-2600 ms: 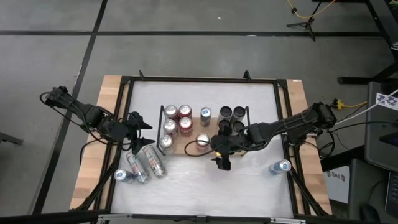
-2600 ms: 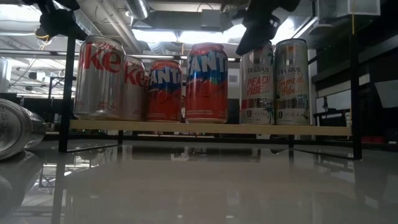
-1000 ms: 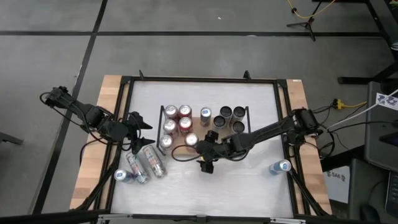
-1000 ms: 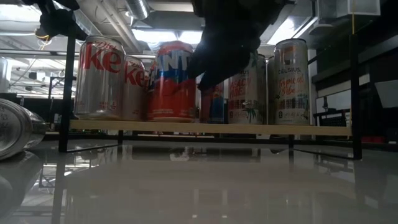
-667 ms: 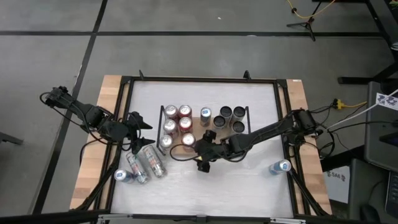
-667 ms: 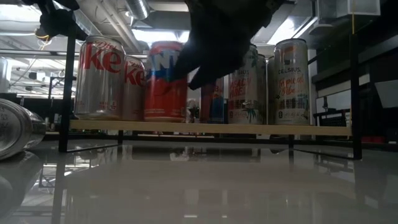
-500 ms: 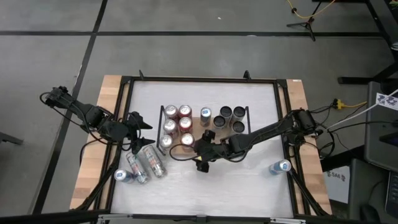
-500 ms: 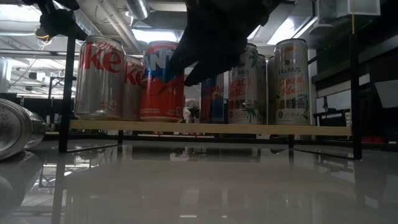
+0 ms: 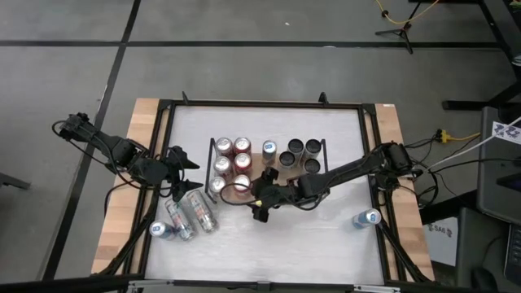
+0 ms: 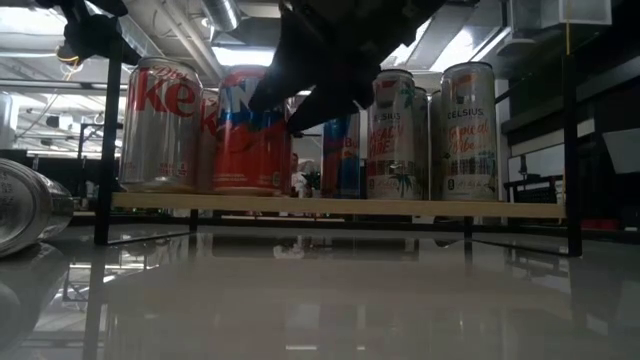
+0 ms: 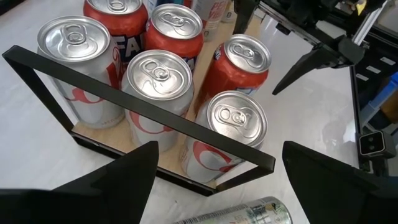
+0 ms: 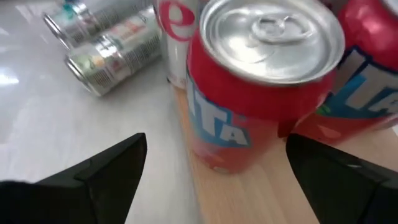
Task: Place canned beverage on shelf
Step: Put the red soda can on the shelf aligned with the other red soda can, then put the left blue soda can on the shelf and align with the other soda cans
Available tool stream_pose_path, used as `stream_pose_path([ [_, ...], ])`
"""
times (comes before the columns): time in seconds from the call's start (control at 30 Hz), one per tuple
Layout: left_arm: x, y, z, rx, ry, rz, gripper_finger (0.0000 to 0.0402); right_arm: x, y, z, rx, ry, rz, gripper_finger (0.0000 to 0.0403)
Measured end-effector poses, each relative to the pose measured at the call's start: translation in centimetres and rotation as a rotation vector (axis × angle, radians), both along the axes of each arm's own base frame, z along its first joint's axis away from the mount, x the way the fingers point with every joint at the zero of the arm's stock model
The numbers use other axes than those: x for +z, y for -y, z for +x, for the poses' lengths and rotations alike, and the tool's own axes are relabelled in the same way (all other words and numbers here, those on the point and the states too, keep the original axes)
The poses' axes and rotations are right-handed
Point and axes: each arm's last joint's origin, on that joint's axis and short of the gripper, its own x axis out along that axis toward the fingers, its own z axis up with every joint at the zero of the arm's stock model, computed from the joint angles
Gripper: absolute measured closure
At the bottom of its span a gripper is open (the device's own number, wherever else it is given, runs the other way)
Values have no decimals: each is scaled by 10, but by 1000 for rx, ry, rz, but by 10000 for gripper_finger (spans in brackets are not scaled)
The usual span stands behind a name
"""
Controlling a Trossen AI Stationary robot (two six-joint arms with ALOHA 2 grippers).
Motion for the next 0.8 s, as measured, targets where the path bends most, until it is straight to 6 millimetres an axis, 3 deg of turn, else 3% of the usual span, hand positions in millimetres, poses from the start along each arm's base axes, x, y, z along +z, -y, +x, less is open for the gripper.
stream_pose_path([
  [0.2,0,0,0,0,0,0,66,11,-3,3,53,-2,14,22],
  [0.37,0,0,0,0,0,0,66,46,-4,6,93,-42,5,22],
  [0.63,0,0,0,0,0,0,66,108,1,-2,64,-132,-152,22],
  [0.8,0,0,0,0,0,0,66,123,10,-8,16,-171,-200,22],
])
